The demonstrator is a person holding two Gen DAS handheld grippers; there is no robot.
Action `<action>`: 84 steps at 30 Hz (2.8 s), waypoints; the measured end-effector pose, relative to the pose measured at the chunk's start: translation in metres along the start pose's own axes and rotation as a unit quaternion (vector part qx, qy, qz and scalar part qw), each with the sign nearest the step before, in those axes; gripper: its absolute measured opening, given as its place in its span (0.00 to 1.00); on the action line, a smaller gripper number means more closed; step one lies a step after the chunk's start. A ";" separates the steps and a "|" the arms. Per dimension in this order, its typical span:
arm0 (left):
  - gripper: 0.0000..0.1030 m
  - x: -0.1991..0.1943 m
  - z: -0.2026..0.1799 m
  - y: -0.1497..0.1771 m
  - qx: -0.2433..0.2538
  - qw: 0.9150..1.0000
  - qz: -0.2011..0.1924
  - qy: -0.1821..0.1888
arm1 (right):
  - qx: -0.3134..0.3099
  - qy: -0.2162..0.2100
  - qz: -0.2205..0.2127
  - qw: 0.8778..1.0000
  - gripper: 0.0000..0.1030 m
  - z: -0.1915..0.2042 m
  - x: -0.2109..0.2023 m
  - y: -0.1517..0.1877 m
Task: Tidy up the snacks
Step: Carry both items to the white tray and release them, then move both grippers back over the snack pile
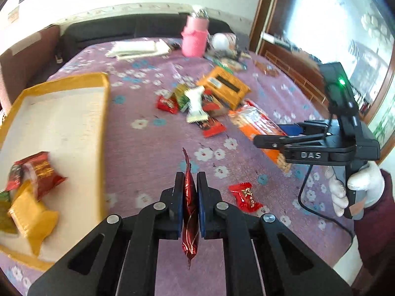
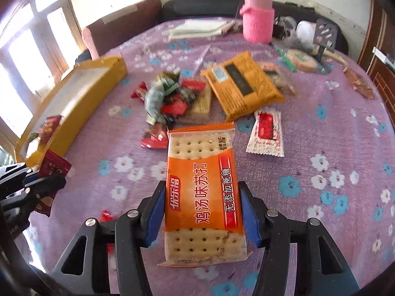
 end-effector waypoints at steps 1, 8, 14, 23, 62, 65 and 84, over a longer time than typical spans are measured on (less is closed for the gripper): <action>0.07 -0.010 0.005 0.000 -0.005 1.000 -0.011 -0.005 | -0.001 -0.004 -0.009 1.000 0.55 0.003 -0.006 -0.001; 0.07 -0.052 0.055 -0.013 -0.052 0.996 -0.063 -0.039 | -0.032 -0.033 -0.044 0.998 0.55 0.049 -0.040 -0.021; 0.07 -0.060 0.113 -0.028 -0.088 0.990 -0.068 -0.085 | -0.046 -0.091 -0.048 0.994 0.55 0.099 -0.037 -0.054; 0.07 -0.027 0.190 -0.040 -0.161 0.982 -0.037 -0.092 | -0.048 -0.158 -0.030 0.986 0.55 0.187 0.009 -0.101; 0.61 -0.150 0.104 -0.061 -0.173 0.972 -0.159 -0.023 | 0.004 -0.139 -0.124 0.982 0.57 0.121 -0.074 -0.092; 0.61 -0.169 0.070 -0.084 -0.125 0.979 -0.156 -0.037 | 0.017 -0.109 -0.162 0.981 0.58 0.083 -0.127 -0.094; 0.69 -0.038 0.053 -0.120 -0.137 0.989 -0.056 0.026 | 0.108 -0.032 -0.098 0.989 0.72 -0.077 -0.078 -0.085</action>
Point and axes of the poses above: each gripper's, at about its wrist camera, not at the fingertips, and x roughly the way its jaws point, z to its left, y to its underside, the point moved 1 cm from there along x, roughly the way its jaws point, and after that the axes turned 2 degrees about -y, right-handed, at the moved point
